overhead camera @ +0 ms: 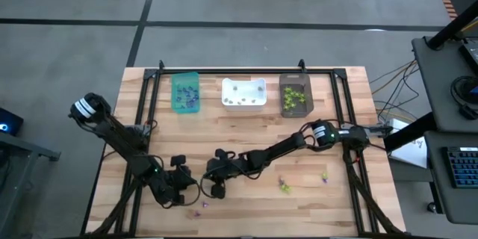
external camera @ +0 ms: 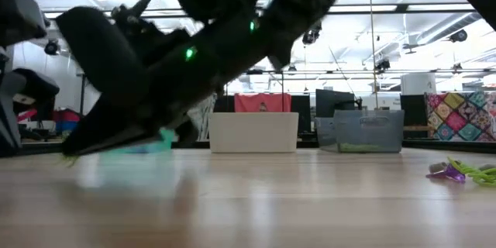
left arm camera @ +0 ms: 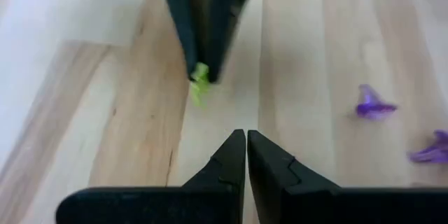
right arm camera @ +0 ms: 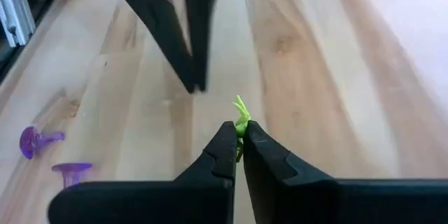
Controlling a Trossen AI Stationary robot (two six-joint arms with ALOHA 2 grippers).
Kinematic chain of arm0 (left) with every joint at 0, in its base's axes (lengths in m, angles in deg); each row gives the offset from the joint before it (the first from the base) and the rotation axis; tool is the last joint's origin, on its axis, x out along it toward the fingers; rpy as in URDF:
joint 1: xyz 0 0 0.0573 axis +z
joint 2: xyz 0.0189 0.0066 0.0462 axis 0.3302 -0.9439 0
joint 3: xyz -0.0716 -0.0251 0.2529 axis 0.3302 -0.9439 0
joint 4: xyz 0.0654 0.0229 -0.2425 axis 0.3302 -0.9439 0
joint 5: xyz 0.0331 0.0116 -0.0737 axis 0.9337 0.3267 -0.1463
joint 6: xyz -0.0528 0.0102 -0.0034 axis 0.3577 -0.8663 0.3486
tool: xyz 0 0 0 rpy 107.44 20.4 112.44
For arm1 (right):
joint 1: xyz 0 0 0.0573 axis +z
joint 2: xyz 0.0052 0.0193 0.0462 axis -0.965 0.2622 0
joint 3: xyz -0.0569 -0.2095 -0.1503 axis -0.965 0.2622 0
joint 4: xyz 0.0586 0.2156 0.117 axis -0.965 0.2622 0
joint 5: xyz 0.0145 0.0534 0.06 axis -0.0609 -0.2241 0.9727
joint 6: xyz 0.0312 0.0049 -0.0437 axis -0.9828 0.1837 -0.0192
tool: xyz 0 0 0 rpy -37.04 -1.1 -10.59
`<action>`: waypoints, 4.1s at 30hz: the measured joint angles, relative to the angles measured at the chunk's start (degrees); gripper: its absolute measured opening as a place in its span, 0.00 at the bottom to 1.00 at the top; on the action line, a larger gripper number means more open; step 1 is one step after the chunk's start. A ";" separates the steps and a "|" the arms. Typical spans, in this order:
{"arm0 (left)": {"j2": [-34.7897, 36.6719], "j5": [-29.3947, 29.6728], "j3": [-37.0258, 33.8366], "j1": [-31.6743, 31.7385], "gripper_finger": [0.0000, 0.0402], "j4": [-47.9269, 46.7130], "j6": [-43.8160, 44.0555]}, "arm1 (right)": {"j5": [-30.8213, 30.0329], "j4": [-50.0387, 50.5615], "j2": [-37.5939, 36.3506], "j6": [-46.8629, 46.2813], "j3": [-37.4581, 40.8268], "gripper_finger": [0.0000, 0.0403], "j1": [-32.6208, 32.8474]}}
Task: Sort Halloween decoration
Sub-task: Put the green spider toy into the black bin, then put the white skull toy into the white bin
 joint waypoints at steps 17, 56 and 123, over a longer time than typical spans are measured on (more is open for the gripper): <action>8.14 6.99 0.11 0.09 0.00 -0.60 -2.98 | -25.09 62.83 -26.97 6.74 0.09 0.02 -7.44; 8.16 14.98 0.11 0.26 0.00 0.32 -3.49 | -8.56 75.03 -37.87 3.31 20.70 0.21 -47.13; 8.18 14.96 0.11 7.21 0.00 18.42 -20.89 | -9.04 63.77 -30.13 -15.44 21.30 0.30 19.19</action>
